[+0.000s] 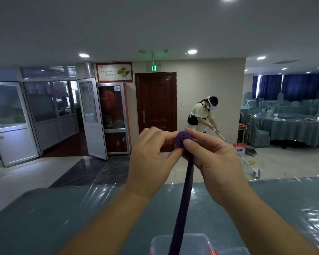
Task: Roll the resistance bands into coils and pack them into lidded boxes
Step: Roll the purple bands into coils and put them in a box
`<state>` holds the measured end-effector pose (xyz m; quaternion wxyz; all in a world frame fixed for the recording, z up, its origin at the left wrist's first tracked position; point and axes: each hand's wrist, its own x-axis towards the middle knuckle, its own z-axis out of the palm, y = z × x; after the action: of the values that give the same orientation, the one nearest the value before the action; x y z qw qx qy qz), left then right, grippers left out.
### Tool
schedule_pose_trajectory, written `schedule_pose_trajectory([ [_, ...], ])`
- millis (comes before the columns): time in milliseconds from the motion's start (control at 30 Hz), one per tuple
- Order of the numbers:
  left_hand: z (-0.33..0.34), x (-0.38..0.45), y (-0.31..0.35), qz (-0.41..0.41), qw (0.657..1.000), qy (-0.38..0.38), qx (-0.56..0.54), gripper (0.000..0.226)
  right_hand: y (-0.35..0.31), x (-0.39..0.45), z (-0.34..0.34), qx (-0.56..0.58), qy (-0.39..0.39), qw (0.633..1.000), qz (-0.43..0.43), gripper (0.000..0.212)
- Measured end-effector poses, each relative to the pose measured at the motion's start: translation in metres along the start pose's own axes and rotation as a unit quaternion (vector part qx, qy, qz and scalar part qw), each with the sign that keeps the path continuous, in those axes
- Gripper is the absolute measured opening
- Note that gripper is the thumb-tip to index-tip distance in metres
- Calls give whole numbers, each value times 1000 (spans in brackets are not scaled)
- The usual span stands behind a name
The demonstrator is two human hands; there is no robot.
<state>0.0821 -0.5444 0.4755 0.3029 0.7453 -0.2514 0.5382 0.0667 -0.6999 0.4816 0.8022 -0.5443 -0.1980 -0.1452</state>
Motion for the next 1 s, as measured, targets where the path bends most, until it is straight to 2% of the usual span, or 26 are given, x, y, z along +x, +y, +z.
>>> schedule_pose_trajectory([
  [100, -2, 2, 3, -55, 993, -78, -66, 23, -1, 3, -7, -43, -7, 999, -4, 26],
  [200, -9, 6, 2, -164, 952, -194, -172, 19, -4, 4, -17, -142, -34, 989, -19, 29],
  [300, -13, 14, -1, -244, 914, -219, -240, 11, -10, 3, -23, -281, -92, 955, -17, 33],
  [433, -16, 21, -4, -243, 906, -247, -243, 21, -17, 5, -26, -327, -98, 939, -41, 23],
  [600, -12, 18, 2, -273, 912, -182, -245, 24, -8, 1, -21, -227, -41, 970, -78, 19],
  [667, -8, 14, 7, -321, 887, -147, -296, 27, -5, 0, -20, -175, -28, 981, -74, 23],
  [733, -6, 11, 12, -362, 854, -136, -349, 27, -8, 1, -21, -172, -30, 982, -68, 24],
  [800, -9, 14, 12, -368, 845, -174, -347, 27, -13, 4, -25, -232, -53, 969, -64, 23],
  [900, -20, 24, 7, -312, 869, -285, -257, 25, -24, 6, -28, -339, -113, 932, -65, 21],
  [1000, -28, 34, 5, -307, 863, -295, -272, 24, -31, 9, -27, -324, -110, 937, -74, 22],
])
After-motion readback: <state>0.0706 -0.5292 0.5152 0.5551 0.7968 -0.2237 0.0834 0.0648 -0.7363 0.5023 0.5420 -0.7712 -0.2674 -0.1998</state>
